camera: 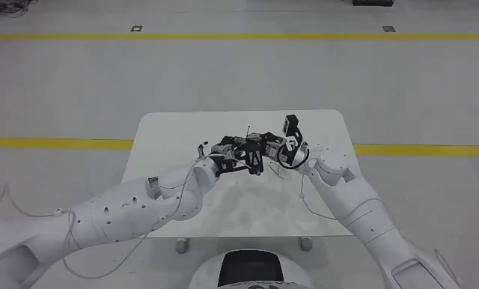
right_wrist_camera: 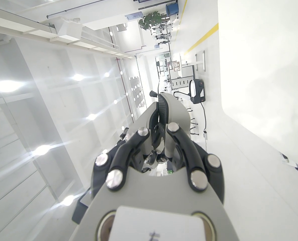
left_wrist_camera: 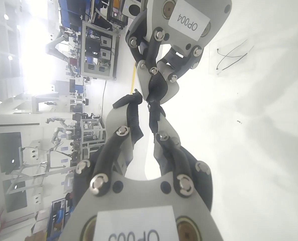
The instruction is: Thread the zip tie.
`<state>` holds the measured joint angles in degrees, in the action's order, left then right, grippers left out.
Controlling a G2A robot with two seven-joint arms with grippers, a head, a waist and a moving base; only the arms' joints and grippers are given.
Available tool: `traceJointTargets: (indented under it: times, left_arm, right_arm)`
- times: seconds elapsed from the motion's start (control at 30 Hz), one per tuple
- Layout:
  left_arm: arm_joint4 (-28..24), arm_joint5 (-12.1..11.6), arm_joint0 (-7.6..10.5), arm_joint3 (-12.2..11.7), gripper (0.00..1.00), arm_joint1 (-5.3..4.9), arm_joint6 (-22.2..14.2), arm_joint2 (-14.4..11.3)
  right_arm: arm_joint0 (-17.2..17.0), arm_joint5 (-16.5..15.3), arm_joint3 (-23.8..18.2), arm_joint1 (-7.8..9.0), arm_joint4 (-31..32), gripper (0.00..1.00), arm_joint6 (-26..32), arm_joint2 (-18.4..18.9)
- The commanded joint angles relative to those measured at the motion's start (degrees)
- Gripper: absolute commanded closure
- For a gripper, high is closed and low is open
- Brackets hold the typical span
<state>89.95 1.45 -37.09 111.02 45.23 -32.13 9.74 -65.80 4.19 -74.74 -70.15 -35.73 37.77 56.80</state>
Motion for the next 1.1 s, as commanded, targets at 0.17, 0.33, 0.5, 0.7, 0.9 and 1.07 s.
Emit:
traceJointTargets:
  times: [0.17,0.33,0.5,0.7,0.9,1.07]
  left_arm:
    - [0.00,-0.58,-0.05,-0.08,0.90,0.20,-0.27,0.00]
    - [0.00,-1.01,-0.04,-0.15,0.91,0.34,-0.40,0.00]
    - [0.00,-1.41,-0.08,-0.25,1.00,0.46,-0.62,0.00]
    - [0.00,-1.68,0.00,-0.36,1.00,0.55,-0.71,0.00]
    - [0.00,-1.72,0.06,-0.48,1.00,0.45,-0.42,0.00]
    - [0.00,-0.68,-0.20,-0.69,1.00,0.16,0.09,0.00]
  right_arm:
    - [-0.52,-0.34,-0.40,-0.03,0.57,1.00,0.49,0.52]
    - [-0.78,-0.44,-0.64,-0.07,0.94,1.00,0.68,0.85]
    - [-0.99,-0.40,-0.78,-0.12,1.18,1.00,0.92,1.14]
    - [-1.10,-0.10,-0.82,-0.21,1.35,1.00,1.12,1.38]
    - [-1.11,0.16,-0.72,-0.33,1.58,0.64,1.34,1.50]
    - [-1.09,0.49,-0.70,-0.42,1.79,0.00,1.25,1.61]
